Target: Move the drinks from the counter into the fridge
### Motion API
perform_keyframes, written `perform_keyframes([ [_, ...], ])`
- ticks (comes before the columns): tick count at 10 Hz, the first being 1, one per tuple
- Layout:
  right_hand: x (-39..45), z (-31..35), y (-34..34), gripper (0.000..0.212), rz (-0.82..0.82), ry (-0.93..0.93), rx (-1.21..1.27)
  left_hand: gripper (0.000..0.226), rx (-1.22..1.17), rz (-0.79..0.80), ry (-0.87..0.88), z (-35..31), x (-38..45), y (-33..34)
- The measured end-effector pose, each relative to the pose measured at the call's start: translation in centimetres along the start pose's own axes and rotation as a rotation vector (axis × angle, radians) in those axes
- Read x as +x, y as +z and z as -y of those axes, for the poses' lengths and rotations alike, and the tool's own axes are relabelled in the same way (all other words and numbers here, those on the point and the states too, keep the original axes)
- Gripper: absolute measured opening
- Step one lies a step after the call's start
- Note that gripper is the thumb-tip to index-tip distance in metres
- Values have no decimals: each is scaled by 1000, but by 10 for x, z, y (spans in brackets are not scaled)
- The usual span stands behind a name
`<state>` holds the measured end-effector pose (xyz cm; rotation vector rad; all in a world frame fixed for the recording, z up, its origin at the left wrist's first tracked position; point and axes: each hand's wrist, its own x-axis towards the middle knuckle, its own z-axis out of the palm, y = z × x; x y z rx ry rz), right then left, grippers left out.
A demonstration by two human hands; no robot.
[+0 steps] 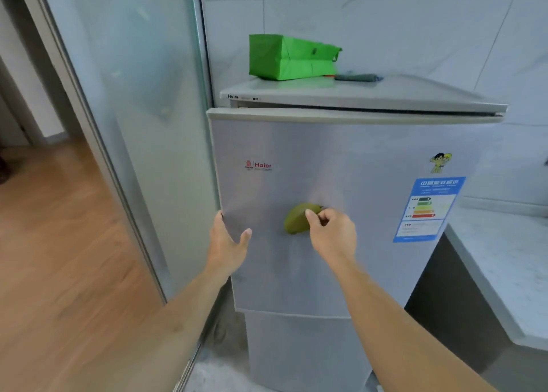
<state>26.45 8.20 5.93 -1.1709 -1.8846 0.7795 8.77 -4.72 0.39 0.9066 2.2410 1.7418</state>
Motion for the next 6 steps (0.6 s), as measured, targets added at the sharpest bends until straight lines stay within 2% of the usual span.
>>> perform_keyframes([
  [1, 5, 3, 13, 24, 43, 21, -21, 76, 4, 37, 4, 1, 18, 10],
  [2, 8, 5, 25, 25, 191, 59, 11, 85, 49, 125, -26, 5, 32, 21],
  [3, 14, 4, 32, 27, 267, 153, 112, 82, 227, 247, -57, 11, 41, 30],
  [4, 16, 7, 33, 27, 216, 164, 116, 87, 203, 328, -105, 22, 38, 35],
  [5, 17, 9, 29, 27, 257, 184, 107, 84, 133, 356, -133, 33, 35, 29],
  [6, 15, 10, 10, 23, 382, 272, 252, 78, 75, 368, -202, 55, 9, 12],
])
